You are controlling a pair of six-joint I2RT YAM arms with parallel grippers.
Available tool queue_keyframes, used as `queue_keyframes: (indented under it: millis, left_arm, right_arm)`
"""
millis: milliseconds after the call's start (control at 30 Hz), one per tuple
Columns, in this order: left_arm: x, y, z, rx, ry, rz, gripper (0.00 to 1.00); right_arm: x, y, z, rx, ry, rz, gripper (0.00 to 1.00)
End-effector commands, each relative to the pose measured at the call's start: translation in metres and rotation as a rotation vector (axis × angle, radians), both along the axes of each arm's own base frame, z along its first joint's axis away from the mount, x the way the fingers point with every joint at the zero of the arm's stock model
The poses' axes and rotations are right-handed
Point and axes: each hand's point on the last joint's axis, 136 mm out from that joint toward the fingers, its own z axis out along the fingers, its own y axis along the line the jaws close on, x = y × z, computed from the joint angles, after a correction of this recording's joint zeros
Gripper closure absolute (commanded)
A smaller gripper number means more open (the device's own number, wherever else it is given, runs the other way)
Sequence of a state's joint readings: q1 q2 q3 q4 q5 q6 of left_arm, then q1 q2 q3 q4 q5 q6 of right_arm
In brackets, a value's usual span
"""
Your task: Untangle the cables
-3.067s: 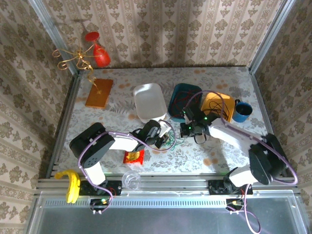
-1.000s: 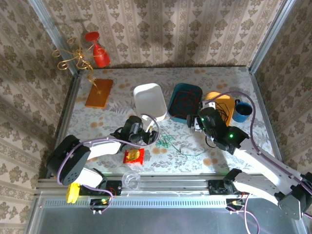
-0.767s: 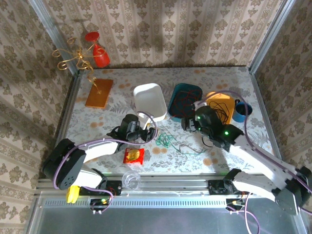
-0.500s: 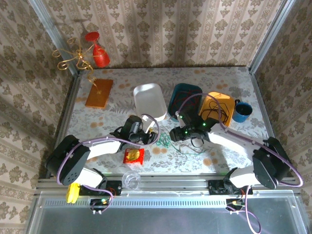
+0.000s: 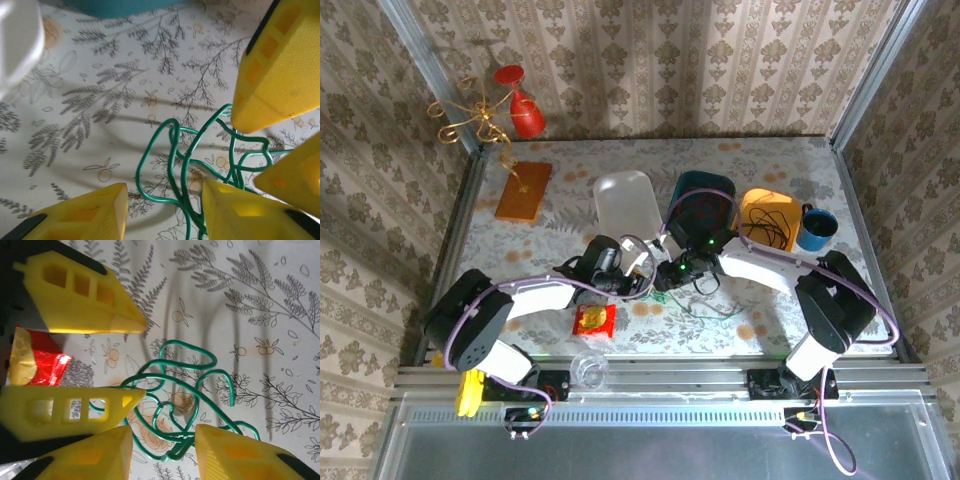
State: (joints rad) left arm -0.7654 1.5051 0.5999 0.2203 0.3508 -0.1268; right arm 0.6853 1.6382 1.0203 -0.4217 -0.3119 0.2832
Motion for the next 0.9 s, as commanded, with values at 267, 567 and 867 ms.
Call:
queue_keyframes:
  millis: [267,567,867]
  left_arm:
    - [-0.005,-0.017,-0.003,0.010,0.010,-0.086,0.83]
    - [0.005,-0.007,-0.002,0.015,-0.021,-0.008,1.00]
    - [0.033,0.036,0.000,0.026,-0.082,0.231,1.00]
  right_arm:
    - [0.000,-0.008,-0.011,-0.062,-0.006,-0.015,0.83]
    - [0.006,-0.023,0.014,-0.046,-0.105,-0.081,0.92]
    - [0.016,-0.067,0.018,0.000,-0.106,-0.285,0.93]
